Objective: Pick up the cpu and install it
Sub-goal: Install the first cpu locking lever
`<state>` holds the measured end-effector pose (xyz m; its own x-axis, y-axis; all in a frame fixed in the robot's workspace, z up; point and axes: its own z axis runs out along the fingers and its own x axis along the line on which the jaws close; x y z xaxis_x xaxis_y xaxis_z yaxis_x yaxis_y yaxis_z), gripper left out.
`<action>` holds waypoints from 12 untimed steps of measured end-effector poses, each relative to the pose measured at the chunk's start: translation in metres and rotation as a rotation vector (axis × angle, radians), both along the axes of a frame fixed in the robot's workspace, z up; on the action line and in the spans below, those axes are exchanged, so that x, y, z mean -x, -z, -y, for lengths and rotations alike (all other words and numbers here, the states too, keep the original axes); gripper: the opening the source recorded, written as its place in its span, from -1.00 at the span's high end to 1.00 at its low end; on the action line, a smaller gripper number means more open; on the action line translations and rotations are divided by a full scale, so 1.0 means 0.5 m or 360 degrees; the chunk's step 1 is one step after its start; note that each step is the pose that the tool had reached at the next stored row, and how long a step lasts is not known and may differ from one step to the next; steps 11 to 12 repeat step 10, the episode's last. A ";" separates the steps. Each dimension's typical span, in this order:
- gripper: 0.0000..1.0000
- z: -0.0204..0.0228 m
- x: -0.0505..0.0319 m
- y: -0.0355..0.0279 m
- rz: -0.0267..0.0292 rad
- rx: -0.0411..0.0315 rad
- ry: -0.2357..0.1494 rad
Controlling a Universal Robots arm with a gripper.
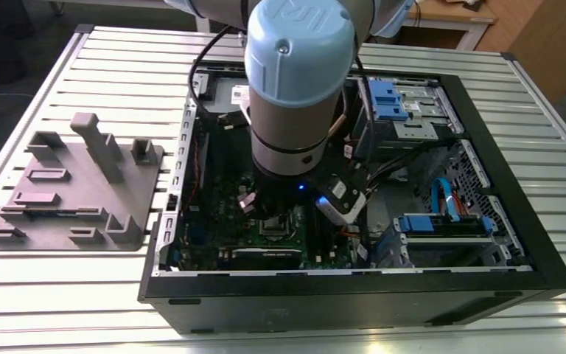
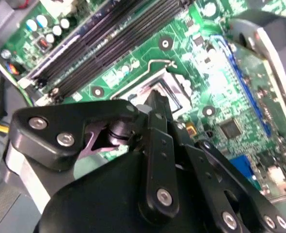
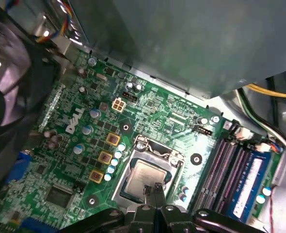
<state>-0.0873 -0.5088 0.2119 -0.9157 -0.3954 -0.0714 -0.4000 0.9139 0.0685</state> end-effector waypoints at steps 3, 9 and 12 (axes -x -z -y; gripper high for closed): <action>0.80 -0.0001 0.000 -0.007 0.00007 0.0000 0.0003; 0.80 0.0000 0.000 -0.007 0.00006 0.0000 0.0005; 0.80 0.0000 0.000 -0.007 0.00006 0.0000 0.0005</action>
